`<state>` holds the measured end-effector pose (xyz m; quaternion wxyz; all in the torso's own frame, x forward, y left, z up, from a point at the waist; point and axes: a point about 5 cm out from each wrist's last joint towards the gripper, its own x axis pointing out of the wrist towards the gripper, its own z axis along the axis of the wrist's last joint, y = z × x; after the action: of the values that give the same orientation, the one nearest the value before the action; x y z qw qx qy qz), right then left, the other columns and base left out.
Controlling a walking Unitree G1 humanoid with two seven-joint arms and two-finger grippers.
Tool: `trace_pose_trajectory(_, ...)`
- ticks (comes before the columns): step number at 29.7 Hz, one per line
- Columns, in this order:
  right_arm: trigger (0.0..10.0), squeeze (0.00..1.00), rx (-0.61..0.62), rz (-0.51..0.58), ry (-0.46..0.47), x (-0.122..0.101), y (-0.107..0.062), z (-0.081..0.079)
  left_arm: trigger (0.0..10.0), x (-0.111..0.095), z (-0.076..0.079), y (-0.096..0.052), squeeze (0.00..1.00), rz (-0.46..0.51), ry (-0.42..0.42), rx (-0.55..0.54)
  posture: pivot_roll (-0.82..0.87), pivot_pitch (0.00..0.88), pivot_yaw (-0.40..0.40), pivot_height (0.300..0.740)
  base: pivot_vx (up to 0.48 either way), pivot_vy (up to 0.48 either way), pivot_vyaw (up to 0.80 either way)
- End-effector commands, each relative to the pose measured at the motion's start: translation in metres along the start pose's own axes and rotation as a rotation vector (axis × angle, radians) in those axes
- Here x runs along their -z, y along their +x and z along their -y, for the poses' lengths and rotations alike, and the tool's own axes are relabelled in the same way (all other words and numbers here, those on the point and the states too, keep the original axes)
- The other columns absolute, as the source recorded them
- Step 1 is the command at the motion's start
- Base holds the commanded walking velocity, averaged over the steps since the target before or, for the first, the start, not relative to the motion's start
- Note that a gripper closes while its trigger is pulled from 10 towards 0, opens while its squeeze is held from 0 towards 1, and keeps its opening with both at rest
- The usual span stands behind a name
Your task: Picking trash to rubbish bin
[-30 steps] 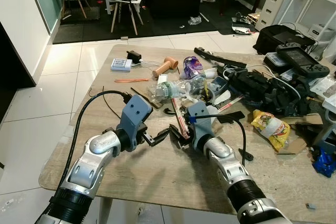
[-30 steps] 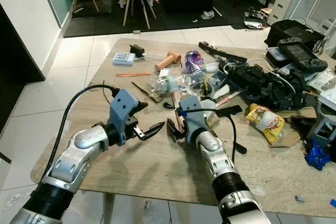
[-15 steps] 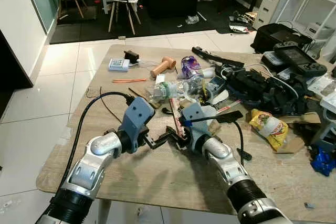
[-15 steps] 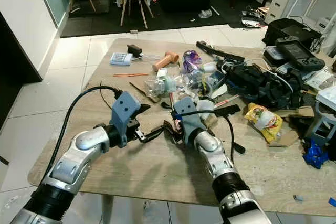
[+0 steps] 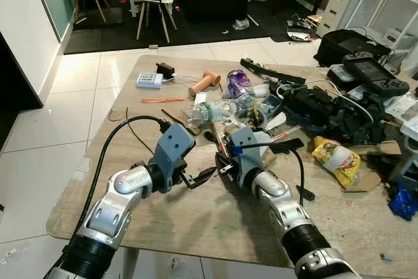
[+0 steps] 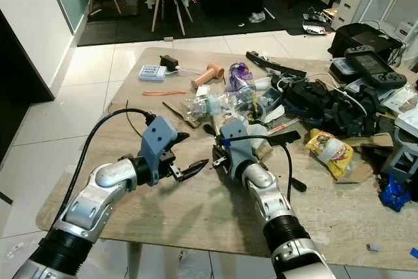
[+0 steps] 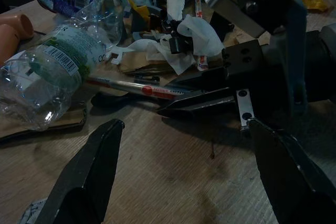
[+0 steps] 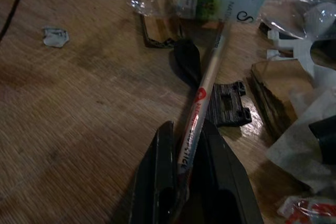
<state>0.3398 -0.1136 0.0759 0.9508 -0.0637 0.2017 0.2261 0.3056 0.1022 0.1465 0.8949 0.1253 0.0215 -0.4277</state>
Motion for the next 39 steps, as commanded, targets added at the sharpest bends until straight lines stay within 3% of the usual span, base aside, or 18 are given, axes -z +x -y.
trace_pose_trajectory(1, 0.0, 0.00, 0.016, -0.109, 0.067, 0.027, -0.004, -0.001, 10.0, 0.003, 0.000, -0.001, 0.00, -0.013, 0.015, 0.012, -0.08, 0.104, 0.010, 0.740, 0.000, 0.000, 0.00)
trace_pose_trajectory(8, 0.0, 0.00, 0.056, -0.048, 0.088, 0.016, -0.004, 0.002, 10.0, 0.001, 0.000, -0.002, 0.00, 0.006, -0.005, 0.026, -0.08, 0.105, 0.012, 0.740, 0.000, 0.000, 0.00)
trace_pose_trajectory(14, 0.0, 0.00, 0.222, 0.128, 0.154, -0.012, -0.012, 0.011, 10.0, -0.002, 0.001, -0.003, 0.00, 0.020, -0.010, 0.052, -0.08, 0.109, 0.011, 0.740, 0.000, 0.000, 0.00)
trace_pose_trajectory(22, 0.0, 0.00, 0.294, 0.251, 0.227, -0.034, -0.022, 0.014, 10.0, -0.003, 0.002, -0.005, 0.00, 0.029, -0.018, 0.067, -0.08, 0.110, 0.015, 0.740, 0.000, 0.000, 0.00)
trace_pose_trajectory(25, 0.0, 0.00, 0.293, 0.286, 0.233, -0.042, -0.025, 0.013, 10.0, -0.003, 0.002, -0.005, 0.00, 0.030, -0.019, 0.070, -0.08, 0.109, 0.015, 0.740, 0.000, 0.000, 0.00)
trace_pose_trajectory(29, 0.0, 0.00, 0.249, 0.454, 0.197, -0.077, -0.035, 0.004, 10.0, -0.003, -0.001, -0.005, 0.00, 0.029, -0.013, 0.064, -0.08, 0.106, 0.014, 0.740, 0.000, 0.000, 0.00)
trace_pose_trajectory(31, 0.0, 0.00, 0.249, 0.454, 0.197, -0.077, -0.035, 0.004, 10.0, -0.003, -0.001, -0.005, 0.00, 0.029, -0.013, 0.064, -0.08, 0.106, 0.014, 0.740, 0.000, 0.000, 0.00)
trace_pose_trajectory(39, 0.0, 0.00, 0.204, 0.639, 0.173, -0.111, -0.049, -0.006, 10.0, -0.004, -0.002, -0.006, 0.00, 0.034, -0.012, 0.062, -0.08, 0.098, 0.009, 0.740, 0.000, 0.000, 0.00)
